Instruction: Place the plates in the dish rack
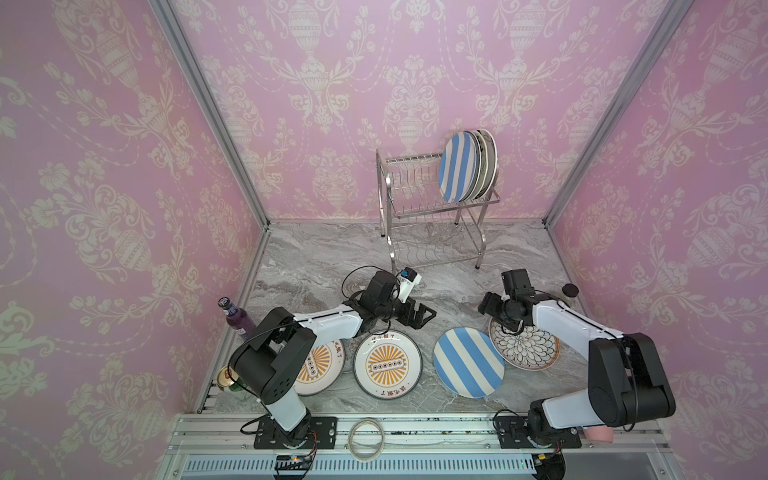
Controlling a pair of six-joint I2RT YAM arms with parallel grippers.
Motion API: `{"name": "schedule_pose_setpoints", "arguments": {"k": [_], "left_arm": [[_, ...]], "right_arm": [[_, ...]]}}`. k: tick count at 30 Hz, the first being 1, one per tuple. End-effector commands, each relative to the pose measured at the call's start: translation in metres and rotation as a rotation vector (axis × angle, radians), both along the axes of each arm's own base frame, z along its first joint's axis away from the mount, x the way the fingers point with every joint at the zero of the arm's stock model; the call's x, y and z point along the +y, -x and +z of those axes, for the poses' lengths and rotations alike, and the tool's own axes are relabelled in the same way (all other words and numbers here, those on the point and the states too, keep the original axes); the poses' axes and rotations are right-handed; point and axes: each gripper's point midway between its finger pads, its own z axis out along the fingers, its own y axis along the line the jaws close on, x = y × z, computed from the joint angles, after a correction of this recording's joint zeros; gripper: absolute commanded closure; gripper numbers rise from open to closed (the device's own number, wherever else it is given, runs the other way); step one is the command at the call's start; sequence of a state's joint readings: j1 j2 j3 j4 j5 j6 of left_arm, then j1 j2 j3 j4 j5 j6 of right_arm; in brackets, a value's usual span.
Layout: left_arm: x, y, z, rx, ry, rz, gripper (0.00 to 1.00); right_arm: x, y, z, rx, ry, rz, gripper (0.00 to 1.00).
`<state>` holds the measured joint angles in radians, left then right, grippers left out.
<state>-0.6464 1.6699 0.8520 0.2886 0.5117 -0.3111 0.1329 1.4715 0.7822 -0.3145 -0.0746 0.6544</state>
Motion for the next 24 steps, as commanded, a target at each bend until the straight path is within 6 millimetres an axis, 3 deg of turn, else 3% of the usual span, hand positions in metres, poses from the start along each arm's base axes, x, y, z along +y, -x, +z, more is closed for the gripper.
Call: {"name": "schedule_pose_setpoints", "arguments": {"k": [1, 9, 14, 19, 24], "left_arm": [[-0.002, 0.0, 0.001, -0.016, -0.024, -0.007, 0.01], [0.001, -0.002, 0.001, -0.022, -0.044, 0.009, 0.01], [0.0, -0.007, 0.002, -0.031, -0.046, 0.017, 0.01], [-0.011, -0.019, 0.006, -0.046, -0.034, 0.01, 0.01], [-0.029, -0.031, 0.01, -0.039, 0.015, -0.019, 0.01]], "right_arm": [[0.031, -0.032, 0.017, -0.095, -0.065, 0.075, 0.21], [0.096, -0.065, 0.021, -0.137, -0.117, 0.222, 0.22], [0.116, -0.068, 0.034, -0.185, -0.156, 0.275, 0.23], [0.092, -0.052, 0.057, -0.207, -0.084, 0.259, 0.23], [0.029, -0.019, 0.072, -0.196, -0.02, 0.155, 0.24]]}}
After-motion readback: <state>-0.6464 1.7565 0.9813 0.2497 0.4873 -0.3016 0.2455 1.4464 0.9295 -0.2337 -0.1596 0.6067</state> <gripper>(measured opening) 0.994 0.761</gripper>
